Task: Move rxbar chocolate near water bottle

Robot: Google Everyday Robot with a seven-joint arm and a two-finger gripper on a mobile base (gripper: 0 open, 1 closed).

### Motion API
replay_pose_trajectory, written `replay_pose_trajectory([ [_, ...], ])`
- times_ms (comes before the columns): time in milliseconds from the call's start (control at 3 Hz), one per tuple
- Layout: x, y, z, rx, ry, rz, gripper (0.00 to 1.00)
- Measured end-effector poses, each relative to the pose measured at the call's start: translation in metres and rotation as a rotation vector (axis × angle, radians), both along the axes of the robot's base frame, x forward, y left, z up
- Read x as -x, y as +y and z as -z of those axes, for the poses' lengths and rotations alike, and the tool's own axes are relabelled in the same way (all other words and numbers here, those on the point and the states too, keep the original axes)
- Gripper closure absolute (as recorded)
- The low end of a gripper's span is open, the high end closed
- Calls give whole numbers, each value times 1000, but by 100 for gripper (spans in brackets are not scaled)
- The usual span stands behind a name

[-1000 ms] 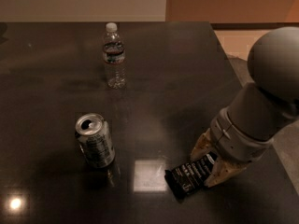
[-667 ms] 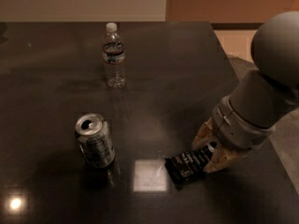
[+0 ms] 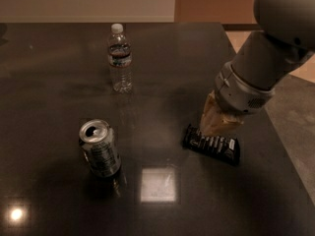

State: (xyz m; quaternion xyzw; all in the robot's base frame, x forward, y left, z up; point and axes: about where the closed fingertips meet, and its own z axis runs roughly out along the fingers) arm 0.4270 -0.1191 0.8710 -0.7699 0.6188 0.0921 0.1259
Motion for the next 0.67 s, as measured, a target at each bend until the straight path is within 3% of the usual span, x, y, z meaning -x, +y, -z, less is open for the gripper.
replay_pose_trajectory([
  [333,-41,13,-9,-23,-17,43,100],
  [667,-67,26,-20,-51,-32,64,82],
])
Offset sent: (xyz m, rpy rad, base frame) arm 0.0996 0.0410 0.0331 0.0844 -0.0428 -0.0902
